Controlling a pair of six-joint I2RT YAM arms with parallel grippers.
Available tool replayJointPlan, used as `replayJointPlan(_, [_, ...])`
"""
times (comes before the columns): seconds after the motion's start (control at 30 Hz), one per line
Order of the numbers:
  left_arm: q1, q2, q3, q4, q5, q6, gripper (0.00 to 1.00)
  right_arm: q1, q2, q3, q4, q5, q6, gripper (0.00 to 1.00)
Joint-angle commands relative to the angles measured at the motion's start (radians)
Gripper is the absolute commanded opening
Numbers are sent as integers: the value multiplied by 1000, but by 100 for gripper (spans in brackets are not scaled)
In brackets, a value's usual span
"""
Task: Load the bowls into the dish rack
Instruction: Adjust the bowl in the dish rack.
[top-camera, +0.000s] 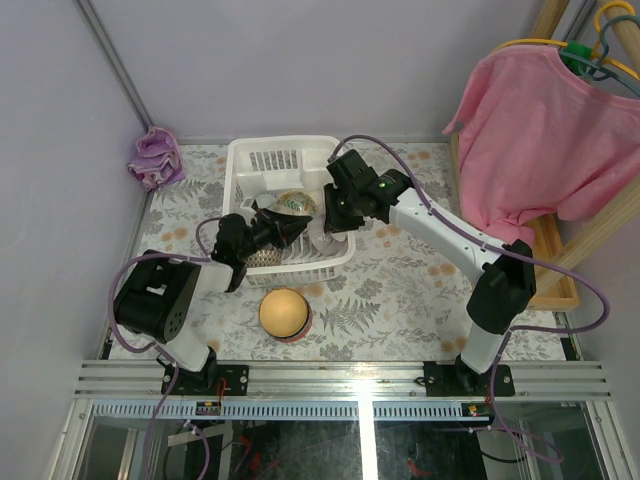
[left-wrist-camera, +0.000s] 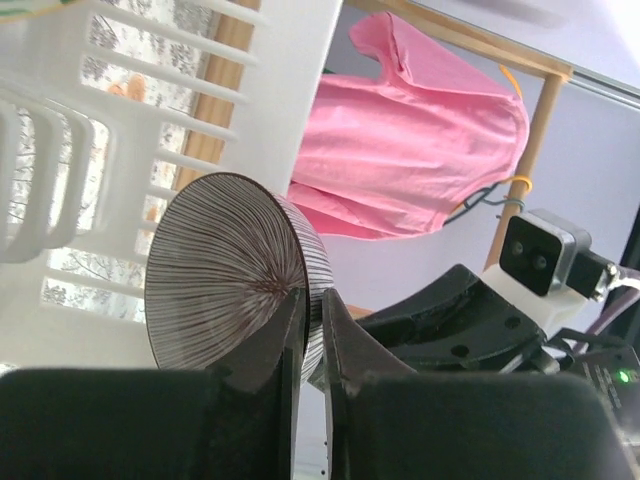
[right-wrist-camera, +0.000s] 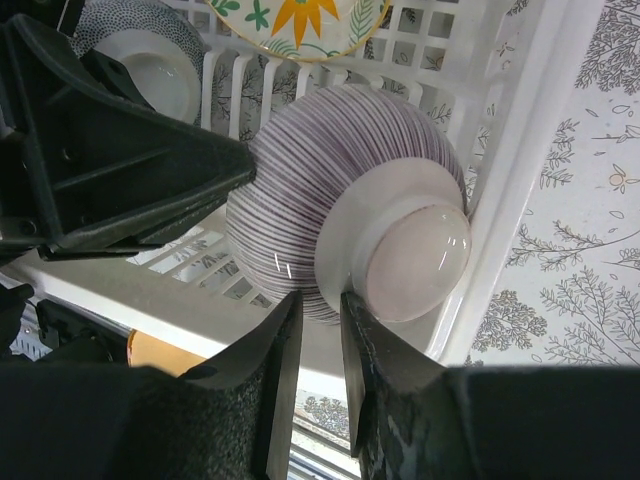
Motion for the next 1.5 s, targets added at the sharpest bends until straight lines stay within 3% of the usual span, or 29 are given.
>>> replayJointPlan(0.0, [11,24,-15,-328,40,151,8,-5,34,6,-19,53,-31,29])
replayJointPlan(0.2, [29,19,-15,-390,37,206,7,-4,40,-11,-6,43,-34,29])
replayJointPlan(0.3, [41,6,-21,-385,35,211,0,-3,49,-9,-2,35,-38,29])
replayJointPlan(0.67, [57,0,14,-424,35,243,1,-1,75,1,3,16,-48,29])
replayJointPlan(0.77, [57,11,37,-439,45,256,7,1,71,-5,10,15,-49,29])
replayJointPlan(0.9, [56,-21,57,-504,35,294,23,2,60,-6,8,15,-49,29])
replayJointPlan(1.13, [57,-124,155,-721,-3,430,39,3,5,-18,3,20,-40,29])
replayJointPlan(1.47, [55,-277,386,-1061,-84,607,47,2,-45,-72,8,22,-24,32])
